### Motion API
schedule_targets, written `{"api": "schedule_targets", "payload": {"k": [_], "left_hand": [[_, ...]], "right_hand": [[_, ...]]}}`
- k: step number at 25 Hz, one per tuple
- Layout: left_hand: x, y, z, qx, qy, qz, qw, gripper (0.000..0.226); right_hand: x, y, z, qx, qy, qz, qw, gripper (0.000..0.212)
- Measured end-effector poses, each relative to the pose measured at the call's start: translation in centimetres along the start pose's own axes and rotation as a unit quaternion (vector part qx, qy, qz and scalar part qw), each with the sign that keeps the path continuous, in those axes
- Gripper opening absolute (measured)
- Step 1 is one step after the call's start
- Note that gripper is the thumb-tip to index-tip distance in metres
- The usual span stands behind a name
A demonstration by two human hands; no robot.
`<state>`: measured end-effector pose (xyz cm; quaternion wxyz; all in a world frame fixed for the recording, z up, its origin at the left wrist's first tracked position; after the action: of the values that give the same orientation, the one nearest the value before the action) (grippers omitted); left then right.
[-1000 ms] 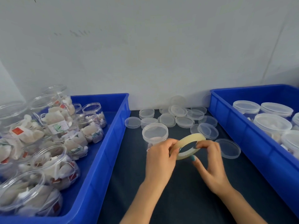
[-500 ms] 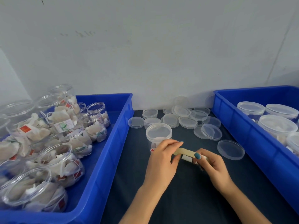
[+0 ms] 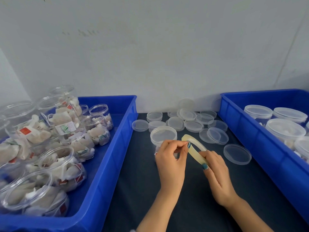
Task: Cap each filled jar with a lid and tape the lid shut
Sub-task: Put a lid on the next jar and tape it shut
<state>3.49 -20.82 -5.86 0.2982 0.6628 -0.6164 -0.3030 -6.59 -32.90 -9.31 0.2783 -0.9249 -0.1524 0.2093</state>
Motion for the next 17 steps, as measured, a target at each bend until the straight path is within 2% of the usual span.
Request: {"api": "schedule_targets", "payload": {"k": [6,11,14,17], "left_hand": [[0.2,0.1,-0.2,0.018,-0.004,-0.068,0.998,0.005],[0.1,0.5,-0.9,0.057,-0.044,-0.001,0.997,0.025],[0.1,0.8,-0.7,0.081,-0.043,0.009,0.996,0.02],[0.3,0.2,-1.1,0.032,-0.04,0.034,0.998,0.01]], "right_hand": [[0.3,0.4,-0.1,-0.001,-0.005,0.011,1.0,0.024],[0.0,0.0,-0.2,-0.017,-0.002,0.003,1.0,0.021],[0.1,0.0,-0.1,-0.015,-0.004,0.004,1.0,0.022],[0.1,0.1,0.0,-0.018,-0.004,0.014,1.0,0.021]]}}
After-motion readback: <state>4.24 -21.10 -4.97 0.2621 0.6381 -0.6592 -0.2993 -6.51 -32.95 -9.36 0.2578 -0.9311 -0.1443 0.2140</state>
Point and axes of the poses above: each hand's wrist, its own z-axis away from the middle knuckle, its own x-axis out of the palm, y = z × x, the point moved 7 cm from there along -z, towards the middle knuckle, and after that the axes turned 14 degrees about y, right-handed, at the moved point
